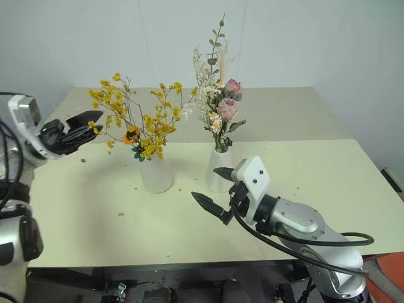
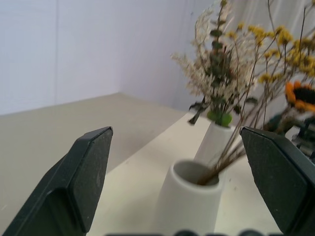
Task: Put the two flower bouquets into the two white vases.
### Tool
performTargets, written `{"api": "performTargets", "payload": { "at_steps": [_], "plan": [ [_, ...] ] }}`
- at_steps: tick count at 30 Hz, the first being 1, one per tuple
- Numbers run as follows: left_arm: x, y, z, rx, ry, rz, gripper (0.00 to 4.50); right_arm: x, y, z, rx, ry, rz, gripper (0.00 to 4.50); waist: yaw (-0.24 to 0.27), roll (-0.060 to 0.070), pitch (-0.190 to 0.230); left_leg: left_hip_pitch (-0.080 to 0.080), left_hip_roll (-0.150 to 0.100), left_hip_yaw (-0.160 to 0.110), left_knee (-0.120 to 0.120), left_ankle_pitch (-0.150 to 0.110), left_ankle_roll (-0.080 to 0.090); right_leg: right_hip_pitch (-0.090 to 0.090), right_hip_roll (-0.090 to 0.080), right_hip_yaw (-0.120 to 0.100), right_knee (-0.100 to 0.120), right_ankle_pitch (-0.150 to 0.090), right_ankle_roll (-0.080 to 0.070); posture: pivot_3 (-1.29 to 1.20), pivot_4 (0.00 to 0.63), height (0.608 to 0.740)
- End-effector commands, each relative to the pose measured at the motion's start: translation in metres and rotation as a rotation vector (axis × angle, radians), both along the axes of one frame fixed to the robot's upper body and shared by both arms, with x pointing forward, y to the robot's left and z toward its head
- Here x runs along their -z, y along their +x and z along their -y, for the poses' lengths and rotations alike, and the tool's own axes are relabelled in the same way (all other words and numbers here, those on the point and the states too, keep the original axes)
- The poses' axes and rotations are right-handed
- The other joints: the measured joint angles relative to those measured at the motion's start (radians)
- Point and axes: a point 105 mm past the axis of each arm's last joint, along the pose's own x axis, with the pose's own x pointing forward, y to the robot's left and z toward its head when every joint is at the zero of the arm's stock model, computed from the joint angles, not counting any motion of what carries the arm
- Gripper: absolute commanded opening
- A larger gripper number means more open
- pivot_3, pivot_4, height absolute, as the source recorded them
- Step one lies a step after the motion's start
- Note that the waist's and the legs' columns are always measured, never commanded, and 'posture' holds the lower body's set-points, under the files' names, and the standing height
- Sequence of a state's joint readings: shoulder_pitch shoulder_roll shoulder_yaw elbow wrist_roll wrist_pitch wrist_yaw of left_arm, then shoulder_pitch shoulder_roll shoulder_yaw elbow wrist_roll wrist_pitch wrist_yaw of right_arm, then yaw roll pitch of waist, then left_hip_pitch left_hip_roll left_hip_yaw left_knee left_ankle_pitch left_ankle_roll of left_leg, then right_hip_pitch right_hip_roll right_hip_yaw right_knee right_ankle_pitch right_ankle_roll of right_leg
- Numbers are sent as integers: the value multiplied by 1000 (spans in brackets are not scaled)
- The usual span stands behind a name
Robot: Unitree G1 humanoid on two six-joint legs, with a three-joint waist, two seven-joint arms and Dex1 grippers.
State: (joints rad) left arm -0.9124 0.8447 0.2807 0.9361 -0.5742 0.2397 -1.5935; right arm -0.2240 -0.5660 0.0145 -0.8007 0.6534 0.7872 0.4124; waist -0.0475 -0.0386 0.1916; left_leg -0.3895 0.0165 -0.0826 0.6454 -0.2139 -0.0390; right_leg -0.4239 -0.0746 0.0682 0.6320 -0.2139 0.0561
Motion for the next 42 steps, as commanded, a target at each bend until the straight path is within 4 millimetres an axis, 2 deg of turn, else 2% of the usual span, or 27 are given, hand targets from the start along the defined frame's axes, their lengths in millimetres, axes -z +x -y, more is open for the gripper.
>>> {"api": "performTargets", "payload": {
  "at_steps": [1, 4, 9, 17, 25, 32, 42],
  "plan": [
    [-12, -19, -17, -41, 113, 74, 4498, -16, -10, 16, 10, 20, 65, 4500, 2, 0, 0, 0, 0, 0, 0, 0, 0, 0, 0, 0, 0, 0, 0, 0, 150, 740],
    [-5, -32, -20, -34, 186, 61, 4498, -17, -16, 37, 29, -7, 61, 4500, 9, 0, 0, -1, 0, 0, 0, 0, 0, 0, -1, 0, -1, 0, 0, 0, 150, 740],
    [2, -57, -8, 28, 227, 59, 4498, -22, -29, 88, 68, -112, 44, 4500, 20, 0, 0, 0, 0, 1, 0, 0, 0, 1, -1, 0, -2, 0, 0, 0, 150, 740],
    [9, -74, 6, 48, 258, 36, 4498, -29, -36, 134, 136, -233, 30, 4500, 16, -1, -1, 4, 2, 2, 0, 0, 0, 3, 0, 0, -1, 0, -1, 0, 150, 740],
    [5, -75, 14, 58, 305, 40, 4498, -30, -41, 136, 138, -242, 36, 4500, 13, -1, -1, 2, 1, 2, 0, 0, 0, 3, -1, 0, -2, 0, 0, 0, 150, 740],
    [5, -74, 13, 53, 370, 29, 4498, -28, -40, 128, 129, -218, 33, 4500, 8, -1, -1, 2, 1, 2, 0, 0, 0, 2, -1, 0, -2, 0, -1, 0, 150, 740],
    [0, -99, 10, 40, 403, -20, 4498, -18, -30, 118, 84, -156, -5, 4500, 5, -1, 0, 2, 2, 3, 0, 0, 0, 1, 0, 0, -2, 0, -1, 0, 150, 740]
  ]
}}
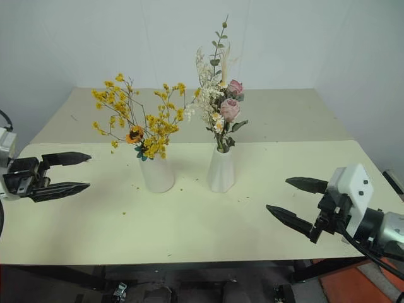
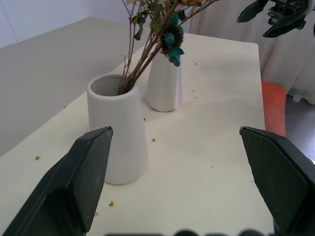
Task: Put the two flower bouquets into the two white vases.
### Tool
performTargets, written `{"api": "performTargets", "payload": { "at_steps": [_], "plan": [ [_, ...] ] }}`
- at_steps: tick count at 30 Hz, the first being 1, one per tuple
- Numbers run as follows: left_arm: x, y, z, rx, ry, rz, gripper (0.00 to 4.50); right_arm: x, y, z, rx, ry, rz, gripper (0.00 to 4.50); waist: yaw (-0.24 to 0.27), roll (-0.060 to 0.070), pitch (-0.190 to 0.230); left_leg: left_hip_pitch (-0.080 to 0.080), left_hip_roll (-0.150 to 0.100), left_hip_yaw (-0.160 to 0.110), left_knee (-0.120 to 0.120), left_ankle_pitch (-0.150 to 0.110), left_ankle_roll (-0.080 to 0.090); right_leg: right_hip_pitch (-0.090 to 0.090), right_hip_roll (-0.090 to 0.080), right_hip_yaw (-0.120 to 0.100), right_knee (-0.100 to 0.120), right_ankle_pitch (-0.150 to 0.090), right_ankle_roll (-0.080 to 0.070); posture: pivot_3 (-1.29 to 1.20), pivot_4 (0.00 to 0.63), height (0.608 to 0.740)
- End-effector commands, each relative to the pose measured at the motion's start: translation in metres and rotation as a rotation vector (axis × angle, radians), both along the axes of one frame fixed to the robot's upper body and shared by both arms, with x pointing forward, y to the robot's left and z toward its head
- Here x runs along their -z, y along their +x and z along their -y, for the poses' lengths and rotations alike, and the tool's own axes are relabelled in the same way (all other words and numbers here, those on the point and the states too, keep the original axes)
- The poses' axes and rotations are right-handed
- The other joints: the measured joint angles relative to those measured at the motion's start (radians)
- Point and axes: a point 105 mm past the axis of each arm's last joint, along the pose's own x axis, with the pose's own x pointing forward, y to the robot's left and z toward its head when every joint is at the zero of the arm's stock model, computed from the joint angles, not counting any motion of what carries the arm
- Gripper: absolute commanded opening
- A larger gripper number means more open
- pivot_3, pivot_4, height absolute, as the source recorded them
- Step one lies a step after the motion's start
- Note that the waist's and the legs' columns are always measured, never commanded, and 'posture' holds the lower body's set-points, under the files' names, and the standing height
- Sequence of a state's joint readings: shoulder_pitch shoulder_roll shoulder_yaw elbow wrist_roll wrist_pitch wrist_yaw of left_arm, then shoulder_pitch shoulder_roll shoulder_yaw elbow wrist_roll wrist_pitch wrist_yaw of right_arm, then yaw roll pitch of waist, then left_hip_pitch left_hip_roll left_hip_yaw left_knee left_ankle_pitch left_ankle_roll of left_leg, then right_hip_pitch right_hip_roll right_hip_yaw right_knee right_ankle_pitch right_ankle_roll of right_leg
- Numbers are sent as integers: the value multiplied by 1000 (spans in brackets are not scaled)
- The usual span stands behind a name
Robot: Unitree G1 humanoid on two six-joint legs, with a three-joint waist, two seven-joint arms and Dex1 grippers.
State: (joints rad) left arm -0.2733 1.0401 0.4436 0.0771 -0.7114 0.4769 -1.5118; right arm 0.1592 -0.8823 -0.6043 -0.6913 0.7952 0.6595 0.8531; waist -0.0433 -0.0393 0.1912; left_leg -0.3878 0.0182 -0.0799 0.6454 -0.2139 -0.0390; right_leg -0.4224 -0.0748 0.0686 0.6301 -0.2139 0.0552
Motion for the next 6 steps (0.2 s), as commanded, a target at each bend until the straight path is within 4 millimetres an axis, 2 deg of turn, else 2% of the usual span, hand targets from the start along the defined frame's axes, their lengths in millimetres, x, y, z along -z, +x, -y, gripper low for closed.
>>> {"api": "performTargets", "payload": {
  "at_steps": [1, 6],
  "plan": [
    [-19, -11, -1, -10, 16, 46, 4498, -5, 2, -1, -10, 19, 34, 4500, 1, 0, 0, 0, 0, 0, 0, 0, 0, 0, 0, 0, 0, 0, 0, 0, 150, 740],
    [-23, -14, -2, -42, 14, 49, 4498, -4, 13, -2, -13, 16, 24, 4500, 1, 0, 0, 0, 0, 0, 0, 0, 0, 0, -1, 0, 0, -2, -3, 0, 150, 740]
  ]
}}
